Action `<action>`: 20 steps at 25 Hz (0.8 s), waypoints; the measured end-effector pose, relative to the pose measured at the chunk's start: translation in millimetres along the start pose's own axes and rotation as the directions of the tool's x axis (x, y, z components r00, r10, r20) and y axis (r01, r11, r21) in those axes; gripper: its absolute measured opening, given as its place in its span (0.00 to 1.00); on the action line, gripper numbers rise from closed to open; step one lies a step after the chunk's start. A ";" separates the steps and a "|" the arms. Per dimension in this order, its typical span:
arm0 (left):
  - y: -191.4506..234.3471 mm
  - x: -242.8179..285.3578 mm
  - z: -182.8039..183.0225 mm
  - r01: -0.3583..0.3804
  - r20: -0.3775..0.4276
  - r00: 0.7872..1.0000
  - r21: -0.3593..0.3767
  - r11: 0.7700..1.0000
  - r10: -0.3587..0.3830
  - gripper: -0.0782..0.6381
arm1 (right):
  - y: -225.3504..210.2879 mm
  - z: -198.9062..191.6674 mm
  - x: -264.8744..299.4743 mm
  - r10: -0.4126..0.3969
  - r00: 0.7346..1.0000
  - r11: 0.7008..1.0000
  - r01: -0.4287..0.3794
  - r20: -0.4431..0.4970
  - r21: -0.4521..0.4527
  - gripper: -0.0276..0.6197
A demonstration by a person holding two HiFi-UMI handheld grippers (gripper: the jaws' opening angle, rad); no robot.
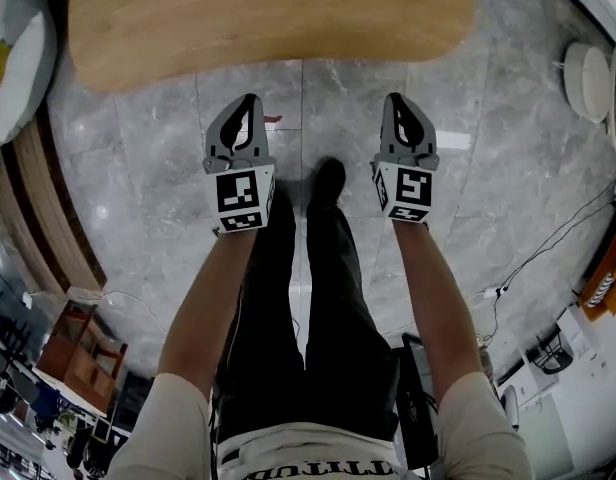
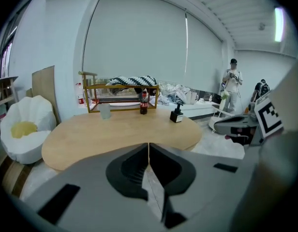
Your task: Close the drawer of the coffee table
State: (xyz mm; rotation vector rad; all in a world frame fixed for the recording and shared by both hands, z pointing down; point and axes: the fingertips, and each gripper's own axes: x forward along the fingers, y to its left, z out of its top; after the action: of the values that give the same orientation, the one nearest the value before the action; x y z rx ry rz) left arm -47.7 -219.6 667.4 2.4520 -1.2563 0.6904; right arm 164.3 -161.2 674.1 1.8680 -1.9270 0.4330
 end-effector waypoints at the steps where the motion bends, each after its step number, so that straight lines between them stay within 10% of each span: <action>1: 1.0 -9.9 9.1 0.009 0.002 1.000 -0.001 1.000 -0.009 0.15 | 3.9 11.0 -6.9 0.010 1.000 1.000 -0.010 0.004 -0.007 0.08; 20: 0.5 -182.1 222.2 0.046 0.145 0.989 -0.011 0.999 -0.044 0.14 | 4.8 219.2 -160.7 0.096 0.992 0.995 -0.096 0.083 -0.006 0.07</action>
State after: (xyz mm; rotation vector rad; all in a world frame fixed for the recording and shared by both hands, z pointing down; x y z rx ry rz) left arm -77.6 -200.7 382.2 2.5493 -1.2484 0.4980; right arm 143.0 -131.0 404.8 1.8248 -2.0778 0.3877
